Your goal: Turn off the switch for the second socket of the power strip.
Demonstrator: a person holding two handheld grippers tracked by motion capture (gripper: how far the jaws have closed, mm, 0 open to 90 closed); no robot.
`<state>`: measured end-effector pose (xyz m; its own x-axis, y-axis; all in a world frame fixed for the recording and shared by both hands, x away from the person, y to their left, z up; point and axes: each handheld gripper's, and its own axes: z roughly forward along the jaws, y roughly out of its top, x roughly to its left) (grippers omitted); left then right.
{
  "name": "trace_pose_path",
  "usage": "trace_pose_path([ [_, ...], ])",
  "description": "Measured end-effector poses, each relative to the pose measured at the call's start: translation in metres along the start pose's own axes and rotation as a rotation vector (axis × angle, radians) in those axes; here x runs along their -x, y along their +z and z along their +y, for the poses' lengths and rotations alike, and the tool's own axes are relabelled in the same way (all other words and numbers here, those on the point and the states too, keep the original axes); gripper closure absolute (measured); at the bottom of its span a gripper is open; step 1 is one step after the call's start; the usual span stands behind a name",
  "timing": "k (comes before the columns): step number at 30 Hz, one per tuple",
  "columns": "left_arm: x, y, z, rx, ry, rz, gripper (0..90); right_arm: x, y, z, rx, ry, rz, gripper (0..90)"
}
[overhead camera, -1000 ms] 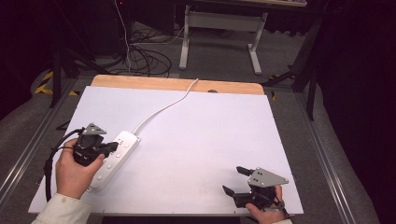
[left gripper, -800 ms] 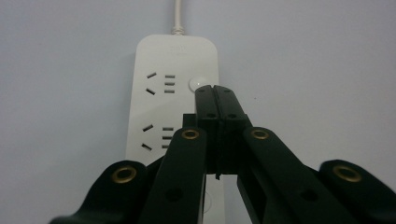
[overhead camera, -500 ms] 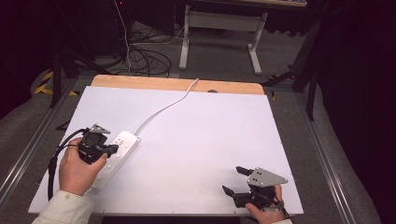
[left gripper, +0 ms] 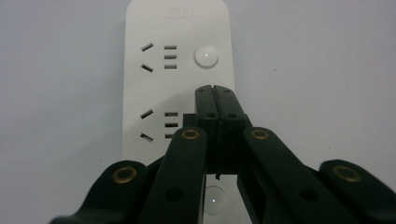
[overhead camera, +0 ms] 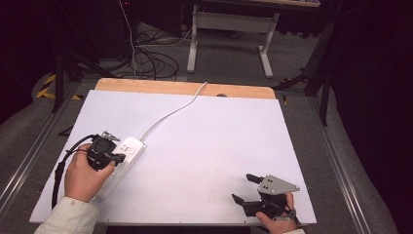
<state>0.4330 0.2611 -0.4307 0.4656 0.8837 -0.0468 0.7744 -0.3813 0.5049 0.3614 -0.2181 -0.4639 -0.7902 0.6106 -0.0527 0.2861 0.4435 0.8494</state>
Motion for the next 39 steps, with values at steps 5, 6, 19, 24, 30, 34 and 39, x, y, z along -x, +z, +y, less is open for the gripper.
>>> trace_pose_path([
  [5,-0.0001,0.0025,0.0006,-0.010,0.009,0.006,90.0,0.0000,0.0003,-0.0001,-0.001,0.001,0.001,20.2],
  [6,0.0001,0.0031,0.0007,-0.014,0.009,0.005,90.0,0.0000,0.0002,0.0000,-0.002,0.000,0.000,20.2],
  [19,-0.0021,0.0065,0.0001,-0.012,0.003,-0.001,90.0,0.0002,0.0005,-0.0002,-0.005,0.002,0.002,20.2],
  [24,-0.0026,0.0067,-0.0003,-0.012,0.001,-0.005,90.0,0.0004,0.0007,-0.0003,-0.004,0.002,0.003,20.2],
  [30,-0.0018,0.0086,-0.0017,-0.007,-0.006,0.001,89.7,0.0008,0.0016,-0.0004,-0.009,0.004,0.004,20.2],
  [34,-0.0021,0.0092,-0.0024,-0.007,-0.011,-0.003,89.7,0.0011,0.0030,-0.0004,-0.012,0.005,0.008,20.2],
  [39,-0.0016,0.0094,-0.0030,-0.002,-0.015,0.000,89.6,0.0013,0.0036,-0.0005,-0.014,0.006,0.009,20.2],
])
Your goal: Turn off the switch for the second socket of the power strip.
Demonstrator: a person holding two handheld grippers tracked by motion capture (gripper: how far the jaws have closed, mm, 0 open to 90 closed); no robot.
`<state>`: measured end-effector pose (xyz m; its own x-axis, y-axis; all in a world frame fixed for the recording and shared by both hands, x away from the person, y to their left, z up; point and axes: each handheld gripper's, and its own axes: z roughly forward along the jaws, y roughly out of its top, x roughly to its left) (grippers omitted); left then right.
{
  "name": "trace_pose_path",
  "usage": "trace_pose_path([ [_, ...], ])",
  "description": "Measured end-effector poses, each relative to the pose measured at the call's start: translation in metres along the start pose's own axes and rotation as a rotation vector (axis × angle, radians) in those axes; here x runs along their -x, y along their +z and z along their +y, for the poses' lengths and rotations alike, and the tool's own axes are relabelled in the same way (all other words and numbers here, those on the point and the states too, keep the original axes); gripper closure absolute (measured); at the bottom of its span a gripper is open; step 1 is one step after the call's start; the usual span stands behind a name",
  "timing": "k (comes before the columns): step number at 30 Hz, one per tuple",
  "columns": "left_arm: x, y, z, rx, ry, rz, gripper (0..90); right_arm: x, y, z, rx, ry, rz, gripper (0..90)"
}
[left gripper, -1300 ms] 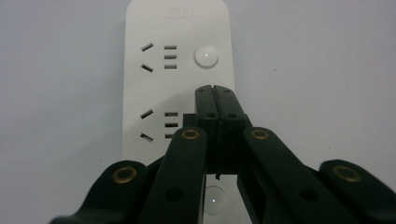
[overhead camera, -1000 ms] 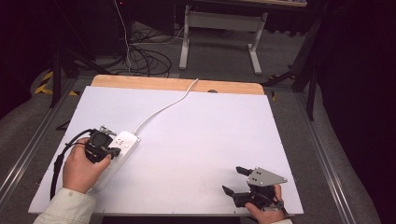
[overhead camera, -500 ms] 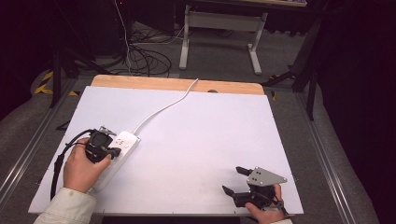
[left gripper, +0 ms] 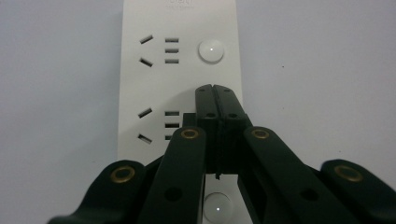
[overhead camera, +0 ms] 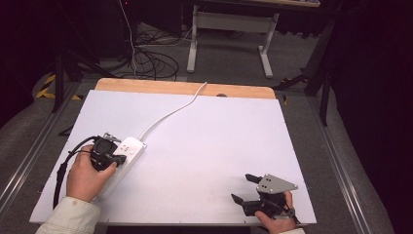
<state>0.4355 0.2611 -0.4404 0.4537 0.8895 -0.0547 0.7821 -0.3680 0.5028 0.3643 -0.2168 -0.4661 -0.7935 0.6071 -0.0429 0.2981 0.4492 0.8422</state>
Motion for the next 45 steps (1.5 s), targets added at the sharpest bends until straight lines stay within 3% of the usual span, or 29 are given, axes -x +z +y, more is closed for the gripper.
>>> trace_pose_path([
  [9,0.001,0.000,-0.001,0.004,0.018,0.010,89.6,0.000,0.000,0.000,0.000,0.000,0.000,20.4],
  [13,0.007,0.001,-0.001,0.006,0.034,0.056,89.7,0.000,-0.001,0.000,0.001,0.001,-0.001,20.4],
  [30,0.011,0.001,-0.002,0.013,0.038,0.072,89.9,-0.001,-0.001,0.000,0.002,-0.001,-0.005,20.9],
  [36,0.006,0.001,-0.005,0.026,0.010,0.041,89.9,-0.001,-0.001,0.000,0.000,-0.001,-0.004,20.9],
  [45,0.006,0.002,-0.005,0.023,0.004,0.038,89.9,-0.001,0.000,0.000,-0.001,0.001,-0.004,20.9],
])
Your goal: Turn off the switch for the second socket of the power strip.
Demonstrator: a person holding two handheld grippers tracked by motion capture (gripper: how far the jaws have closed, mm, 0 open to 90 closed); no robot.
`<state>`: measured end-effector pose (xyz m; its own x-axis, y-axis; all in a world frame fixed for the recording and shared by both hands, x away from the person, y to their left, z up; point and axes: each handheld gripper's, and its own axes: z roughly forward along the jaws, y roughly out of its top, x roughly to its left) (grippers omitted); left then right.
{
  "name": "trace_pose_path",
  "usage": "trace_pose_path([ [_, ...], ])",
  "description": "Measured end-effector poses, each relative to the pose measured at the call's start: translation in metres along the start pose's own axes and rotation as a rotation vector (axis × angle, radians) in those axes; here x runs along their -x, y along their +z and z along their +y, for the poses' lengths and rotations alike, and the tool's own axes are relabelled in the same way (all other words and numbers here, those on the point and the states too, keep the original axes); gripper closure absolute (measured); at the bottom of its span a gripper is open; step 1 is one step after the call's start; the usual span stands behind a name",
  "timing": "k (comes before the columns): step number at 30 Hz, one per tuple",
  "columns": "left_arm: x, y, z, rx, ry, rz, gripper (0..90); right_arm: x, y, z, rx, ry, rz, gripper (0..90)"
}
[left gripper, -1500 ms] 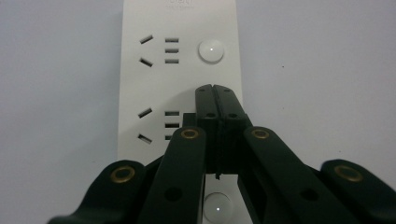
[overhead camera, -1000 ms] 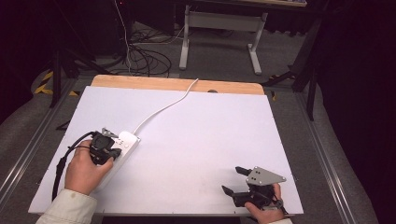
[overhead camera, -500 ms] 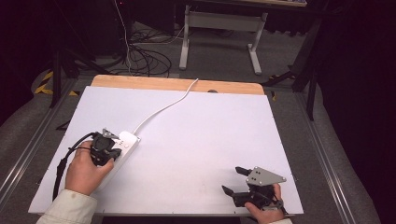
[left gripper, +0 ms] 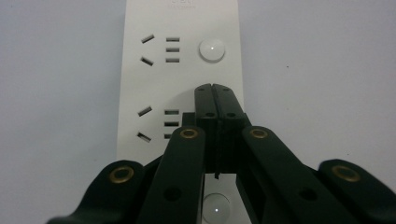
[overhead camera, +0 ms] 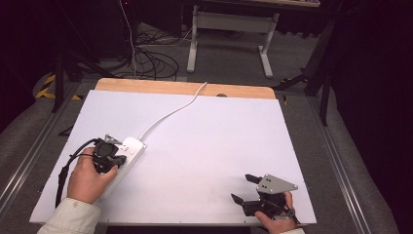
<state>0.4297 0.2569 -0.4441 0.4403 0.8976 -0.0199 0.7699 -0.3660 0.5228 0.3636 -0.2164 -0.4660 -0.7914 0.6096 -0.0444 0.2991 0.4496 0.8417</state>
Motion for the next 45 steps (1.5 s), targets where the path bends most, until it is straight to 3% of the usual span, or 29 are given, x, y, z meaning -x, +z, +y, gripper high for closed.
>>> trace_pose_path([
  [3,0.000,0.000,0.000,0.007,-0.006,0.002,89.9,0.000,0.000,0.000,0.000,-0.001,0.000,20.9],
  [6,0.000,0.000,0.000,0.064,-0.029,-0.008,90.0,0.001,0.000,0.000,0.002,0.001,0.000,20.9],
  [9,0.002,-0.002,0.000,0.059,-0.033,0.005,90.0,0.001,-0.001,0.000,0.003,0.002,-0.003,20.9],
  [15,0.005,-0.017,0.002,0.120,-0.027,0.003,90.0,0.001,-0.001,0.000,0.005,0.003,-0.002,20.9],
  [25,0.008,-0.027,0.003,0.142,0.002,-0.017,89.8,0.001,-0.001,0.000,0.008,0.005,-0.004,20.9],
  [33,0.008,-0.032,0.003,0.151,0.007,-0.007,89.0,0.001,-0.002,0.000,0.008,0.004,-0.004,20.9],
  [37,0.009,-0.035,0.003,0.163,0.013,-0.007,85.2,0.001,-0.002,0.000,0.009,0.005,-0.005,20.9],
  [40,0.011,-0.037,0.003,0.181,0.034,-0.012,76.8,0.001,-0.002,0.000,0.008,0.005,-0.005,20.9],
  [45,0.012,-0.037,0.000,0.203,0.073,-0.024,70.0,0.001,-0.002,0.000,0.010,0.005,-0.006,20.9],
])
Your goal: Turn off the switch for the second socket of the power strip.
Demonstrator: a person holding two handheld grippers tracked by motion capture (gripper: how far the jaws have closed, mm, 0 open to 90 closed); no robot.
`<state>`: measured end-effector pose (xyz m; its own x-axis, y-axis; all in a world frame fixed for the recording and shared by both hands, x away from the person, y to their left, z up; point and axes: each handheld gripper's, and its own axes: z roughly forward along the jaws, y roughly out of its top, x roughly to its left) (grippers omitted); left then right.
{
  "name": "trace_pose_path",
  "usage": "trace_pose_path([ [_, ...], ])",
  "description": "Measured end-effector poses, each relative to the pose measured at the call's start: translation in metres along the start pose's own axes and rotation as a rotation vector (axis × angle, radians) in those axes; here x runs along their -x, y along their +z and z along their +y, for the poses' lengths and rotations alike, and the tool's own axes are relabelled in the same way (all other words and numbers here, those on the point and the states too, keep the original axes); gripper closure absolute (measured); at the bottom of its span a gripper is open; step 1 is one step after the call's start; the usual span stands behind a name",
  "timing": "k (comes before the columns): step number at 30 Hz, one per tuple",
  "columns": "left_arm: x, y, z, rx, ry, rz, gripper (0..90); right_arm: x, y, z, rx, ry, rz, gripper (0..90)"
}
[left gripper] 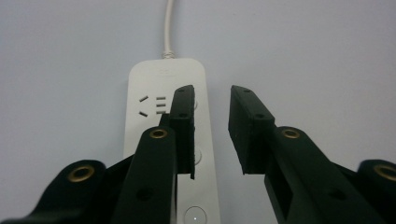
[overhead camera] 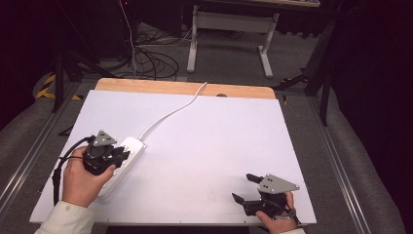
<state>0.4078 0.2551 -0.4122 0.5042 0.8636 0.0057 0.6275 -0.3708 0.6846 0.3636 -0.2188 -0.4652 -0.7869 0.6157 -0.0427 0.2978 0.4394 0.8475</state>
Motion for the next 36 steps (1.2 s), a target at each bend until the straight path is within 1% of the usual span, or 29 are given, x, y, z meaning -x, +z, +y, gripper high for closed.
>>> trace_pose_path([
  [2,0.001,-0.001,0.000,0.007,0.004,-0.004,66.1,0.000,0.000,0.000,-0.002,-0.001,-0.001,20.9],
  [4,0.002,-0.004,-0.001,0.057,0.029,-0.012,62.0,0.000,0.000,0.000,0.000,-0.001,-0.001,20.9],
  [7,0.004,-0.008,-0.002,0.095,0.034,-0.022,54.3,0.000,-0.001,0.000,0.000,0.000,0.000,20.9],
  [8,0.004,-0.008,-0.002,0.095,0.034,-0.022,53.1,0.000,-0.001,0.000,0.002,0.001,0.000,20.9],
  [9,0.004,-0.009,-0.002,0.104,0.049,-0.015,53.1,0.000,-0.001,0.000,0.002,0.001,0.000,20.9],
  [10,0.006,-0.010,-0.003,0.107,0.053,-0.020,50.9,0.000,-0.001,0.000,0.003,0.002,-0.001,20.9],
  [11,0.006,-0.012,-0.003,0.115,0.061,-0.020,50.9,0.000,-0.001,0.000,0.003,0.002,-0.001,20.9],
  [12,0.007,-0.013,-0.004,0.122,0.068,-0.023,48.1,0.000,-0.001,0.000,0.003,0.001,0.000,20.9],
  [13,0.008,-0.016,-0.005,0.137,0.079,-0.035,46.7,0.000,-0.001,0.000,0.003,0.000,0.000,20.9],
  [14,0.008,-0.016,-0.005,0.137,0.079,-0.035,45.2,0.000,-0.001,0.000,0.003,0.000,0.000,20.9],
  [15,0.010,-0.018,-0.006,0.152,0.078,-0.053,45.2,0.000,-0.001,0.000,0.003,0.000,0.000,20.9],
  [16,0.011,-0.020,-0.006,0.166,0.081,-0.062,43.2,0.000,-0.001,0.000,0.004,0.001,-0.001,20.9],
  [17,0.012,-0.022,-0.007,0.180,0.082,-0.067,38.7,0.000,-0.001,0.000,0.005,0.003,0.000,20.9],
  [18,0.013,-0.024,-0.008,0.192,0.081,-0.075,38.7,0.000,-0.001,0.000,0.005,0.003,0.000,20.9],
  [19,0.014,-0.026,-0.008,0.204,0.090,-0.080,33.6,0.000,-0.001,0.000,0.005,0.002,0.000,20.9],
  [20,0.016,-0.027,-0.010,0.218,0.099,-0.081,33.6,0.000,-0.001,0.000,0.005,0.002,0.000,20.9],
  [22,0.019,-0.030,-0.013,0.226,0.121,-0.092,29.6,0.000,-0.002,0.000,0.006,0.003,0.000,20.9],
  [23,0.021,-0.030,-0.014,0.230,0.128,-0.102,29.6,0.000,-0.002,0.000,0.006,0.003,0.000,20.9],
  [25,0.023,-0.031,-0.018,0.248,0.139,-0.114,26.7,0.000,-0.002,0.000,0.007,0.004,0.000,20.9],
  [28,0.024,-0.032,-0.024,0.276,0.137,-0.148,22.7,0.000,-0.002,0.000,0.008,0.003,-0.001,20.9],
  [29,0.024,-0.033,-0.025,0.290,0.134,-0.157,22.7,0.000,-0.002,0.000,0.008,0.003,-0.001,20.9],
  [30,0.024,-0.032,-0.027,0.303,0.123,-0.179,21.5,0.000,-0.002,0.000,0.008,0.002,-0.001,20.9],
  [31,0.023,-0.032,-0.029,0.319,0.124,-0.197,21.5,0.000,-0.002,0.000,0.008,0.002,-0.001,20.9],
  [32,0.023,-0.031,-0.031,0.335,0.111,-0.229,20.3,0.000,-0.002,0.000,0.009,0.003,-0.001,20.9],
  [34,0.021,-0.029,-0.036,0.360,0.104,-0.260,19.8,0.000,-0.002,0.000,0.009,0.003,-0.001,20.9],
  [36,0.021,-0.026,-0.041,0.376,0.111,-0.277,18.3,0.000,-0.003,-0.001,0.011,0.004,-0.002,20.9],
])
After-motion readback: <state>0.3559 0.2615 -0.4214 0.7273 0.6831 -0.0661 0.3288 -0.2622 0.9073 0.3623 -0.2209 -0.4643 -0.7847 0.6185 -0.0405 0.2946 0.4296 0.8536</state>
